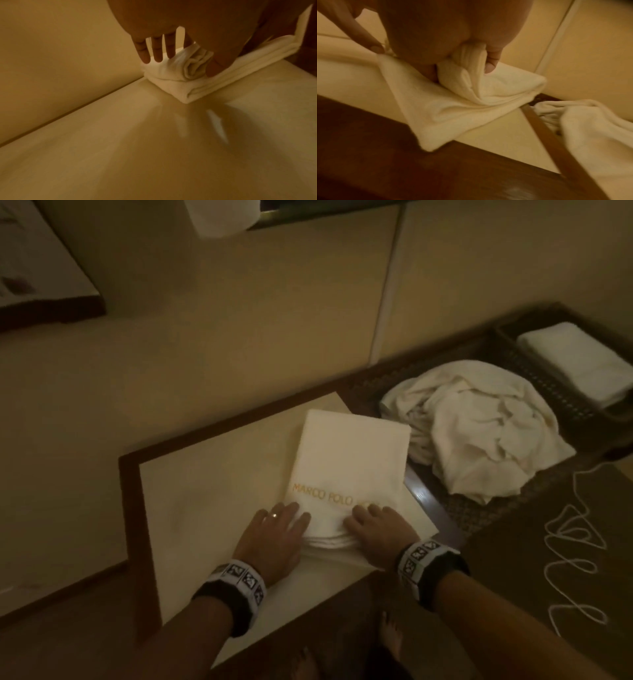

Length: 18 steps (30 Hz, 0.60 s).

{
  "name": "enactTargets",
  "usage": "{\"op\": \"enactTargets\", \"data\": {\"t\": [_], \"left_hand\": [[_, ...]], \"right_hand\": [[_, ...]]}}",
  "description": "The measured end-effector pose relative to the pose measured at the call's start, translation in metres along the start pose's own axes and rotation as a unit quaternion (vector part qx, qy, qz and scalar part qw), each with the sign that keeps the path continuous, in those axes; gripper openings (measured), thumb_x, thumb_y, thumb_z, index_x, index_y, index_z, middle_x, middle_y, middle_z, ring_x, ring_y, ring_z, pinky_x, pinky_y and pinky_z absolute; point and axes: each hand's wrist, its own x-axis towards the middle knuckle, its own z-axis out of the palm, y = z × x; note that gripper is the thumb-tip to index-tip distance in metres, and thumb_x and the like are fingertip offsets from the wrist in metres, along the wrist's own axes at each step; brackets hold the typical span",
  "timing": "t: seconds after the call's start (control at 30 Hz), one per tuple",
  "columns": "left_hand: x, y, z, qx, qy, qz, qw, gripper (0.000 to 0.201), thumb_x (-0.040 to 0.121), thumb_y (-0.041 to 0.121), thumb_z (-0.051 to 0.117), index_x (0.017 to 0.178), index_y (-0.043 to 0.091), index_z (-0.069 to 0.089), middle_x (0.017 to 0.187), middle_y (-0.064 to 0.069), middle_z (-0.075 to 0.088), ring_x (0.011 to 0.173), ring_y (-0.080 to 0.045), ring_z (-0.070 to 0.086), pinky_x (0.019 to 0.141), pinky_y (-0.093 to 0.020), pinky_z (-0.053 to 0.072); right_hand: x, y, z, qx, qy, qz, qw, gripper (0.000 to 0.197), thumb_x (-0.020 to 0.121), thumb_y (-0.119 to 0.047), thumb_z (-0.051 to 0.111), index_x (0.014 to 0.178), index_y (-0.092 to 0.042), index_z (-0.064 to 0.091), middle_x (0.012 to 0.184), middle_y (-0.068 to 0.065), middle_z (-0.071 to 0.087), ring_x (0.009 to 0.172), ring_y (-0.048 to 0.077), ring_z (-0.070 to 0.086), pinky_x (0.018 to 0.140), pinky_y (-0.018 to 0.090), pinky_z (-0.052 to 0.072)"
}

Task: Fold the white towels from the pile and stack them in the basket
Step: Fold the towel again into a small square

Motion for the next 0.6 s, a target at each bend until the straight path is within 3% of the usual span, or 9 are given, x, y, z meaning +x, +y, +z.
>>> {"op": "enactTargets", "data": {"t": [0.1,0.17,0.27,0.37,0.43,0.5,0.6], "left_hand": [[0.026,0.014,-0.004,0.007,-0.052,0.003,0.999,0.077,0.054,0.040,0.080,0.121,0.017,0.049,0.119,-0.013,0.063,0.097,-0.035,0.064,0.075,-0.044,0.054],[0.040,0.021,-0.007,0.012,-0.058,0.020,0.998,0.070,0.050,0.034,0.082,0.112,0.015,0.055,0.107,-0.014,0.065,0.086,-0.034,0.065,0.066,-0.041,0.053],[0.047,0.019,-0.008,0.030,-0.015,0.061,0.998,0.046,0.054,0.017,0.081,0.096,0.012,0.061,0.089,-0.013,0.062,0.068,-0.031,0.062,0.052,-0.036,0.049],[0.046,0.011,-0.010,0.012,0.062,0.106,0.992,0.036,0.061,0.006,0.074,0.089,0.012,0.052,0.080,-0.011,0.057,0.057,-0.028,0.055,0.041,-0.032,0.042],[0.045,0.011,-0.013,0.002,0.093,0.132,0.987,0.032,0.066,0.004,0.069,0.089,0.013,0.048,0.079,-0.011,0.055,0.058,-0.028,0.053,0.041,-0.032,0.043],[0.041,0.014,-0.013,0.011,0.090,0.149,0.985,0.029,0.069,0.006,0.067,0.090,0.013,0.048,0.078,-0.011,0.056,0.058,-0.028,0.053,0.044,-0.033,0.043],[0.025,0.020,0.000,0.020,0.007,0.123,0.992,0.043,0.059,0.018,0.079,0.094,0.016,0.054,0.084,-0.009,0.060,0.060,-0.027,0.058,0.047,-0.032,0.046]], "right_hand": [[-0.008,0.025,-0.011,-0.007,0.020,0.059,0.998,0.051,0.054,-0.030,0.077,0.095,-0.020,0.048,0.090,0.005,0.059,0.070,0.027,0.059,0.051,0.037,0.048],[-0.019,0.037,-0.013,-0.001,0.020,0.074,0.997,0.044,0.058,-0.031,0.075,0.092,-0.019,0.050,0.089,0.004,0.058,0.071,0.026,0.058,0.053,0.038,0.048],[-0.036,0.046,-0.011,0.027,0.025,0.079,0.996,0.042,0.065,-0.021,0.076,0.094,-0.017,0.046,0.091,0.006,0.056,0.072,0.027,0.056,0.052,0.038,0.050],[-0.041,0.045,-0.008,0.045,0.028,0.117,0.992,0.047,0.067,-0.012,0.075,0.099,-0.018,0.041,0.098,0.006,0.053,0.077,0.026,0.055,0.053,0.040,0.052],[-0.043,0.041,-0.007,0.037,0.014,0.135,0.990,0.045,0.067,-0.010,0.074,0.101,-0.017,0.046,0.099,0.006,0.052,0.079,0.027,0.054,0.052,0.040,0.051],[-0.047,0.037,-0.003,0.036,-0.025,0.153,0.987,0.037,0.074,-0.011,0.069,0.106,-0.015,0.050,0.105,0.009,0.052,0.085,0.031,0.055,0.059,0.041,0.051],[-0.053,0.034,0.001,0.047,-0.060,0.193,0.978,0.035,0.080,-0.018,0.061,0.112,-0.016,0.048,0.113,0.009,0.050,0.094,0.031,0.053,0.070,0.040,0.049]]}}
